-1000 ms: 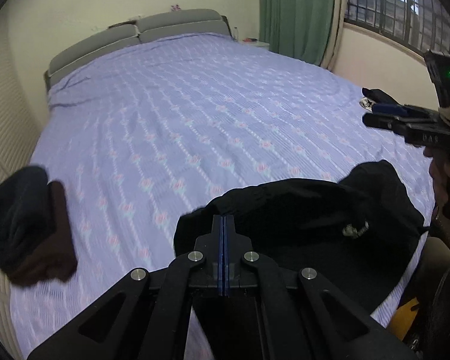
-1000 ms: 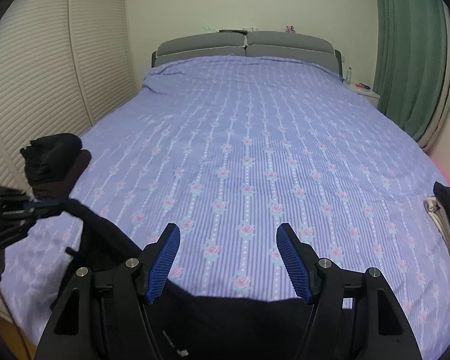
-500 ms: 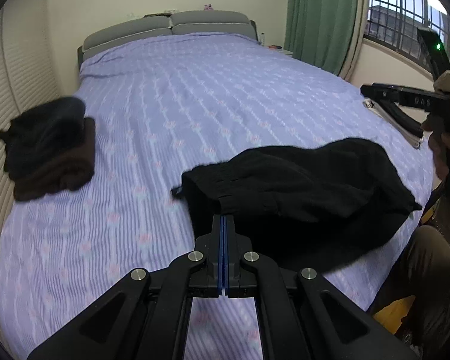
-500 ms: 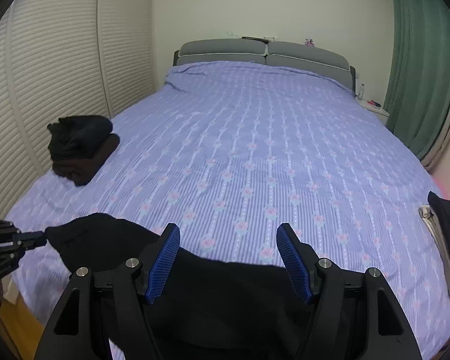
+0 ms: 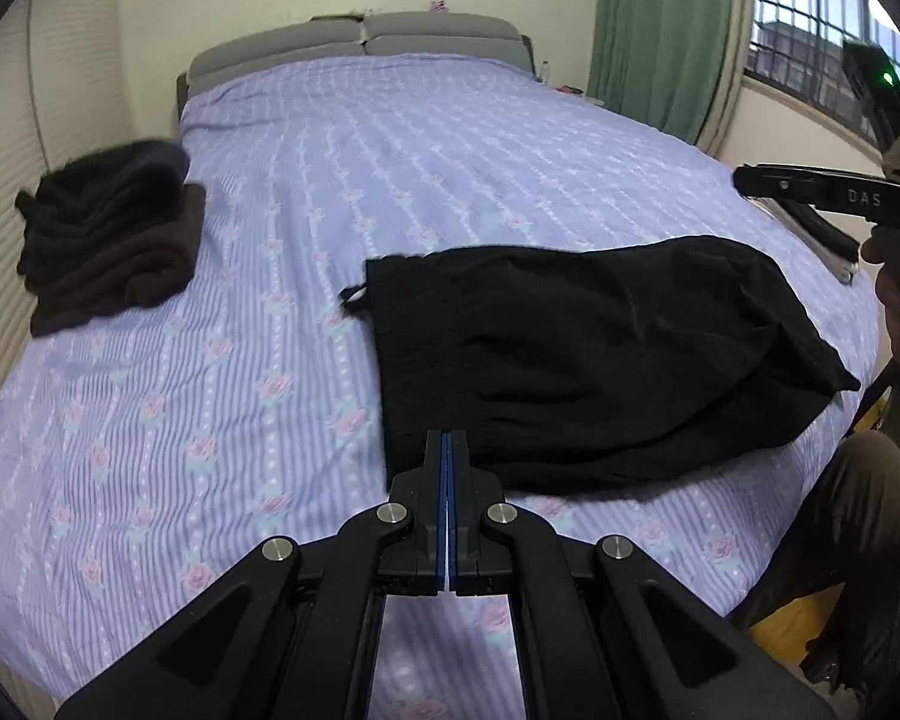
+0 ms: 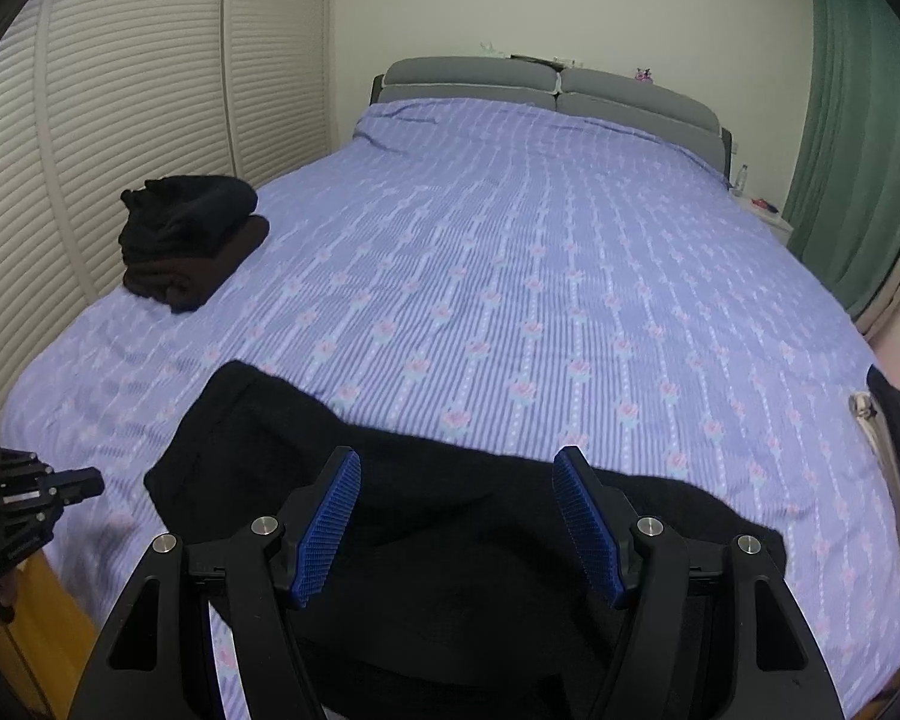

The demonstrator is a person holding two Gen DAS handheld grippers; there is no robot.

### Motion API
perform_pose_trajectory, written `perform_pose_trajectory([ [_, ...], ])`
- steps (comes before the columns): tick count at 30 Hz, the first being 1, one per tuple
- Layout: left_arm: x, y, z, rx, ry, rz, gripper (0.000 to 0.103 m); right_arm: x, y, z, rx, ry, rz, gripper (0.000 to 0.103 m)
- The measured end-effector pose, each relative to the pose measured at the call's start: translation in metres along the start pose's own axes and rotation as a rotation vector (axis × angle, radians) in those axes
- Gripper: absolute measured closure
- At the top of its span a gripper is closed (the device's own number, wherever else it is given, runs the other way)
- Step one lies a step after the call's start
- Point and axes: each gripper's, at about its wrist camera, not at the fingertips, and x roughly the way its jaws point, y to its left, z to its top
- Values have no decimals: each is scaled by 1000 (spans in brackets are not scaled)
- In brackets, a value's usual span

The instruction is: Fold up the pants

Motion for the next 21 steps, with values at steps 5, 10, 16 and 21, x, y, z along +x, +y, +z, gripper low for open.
perform_pose_trajectory([
  [5, 7, -26, 16, 24, -44, 40, 59, -12, -16, -8, 3, -19, -21, 35],
  [10, 6, -58, 31, 28, -113, 66, 25, -29, -41, -20, -11, -40, -75, 35],
  [16, -8, -92, 27, 57, -213, 144, 8, -49, -77, -58, -12, -34, -137, 24],
  [21, -7, -91, 12, -8, -204, 143, 2, -56, -90, -101, -10, -11, -172, 20],
])
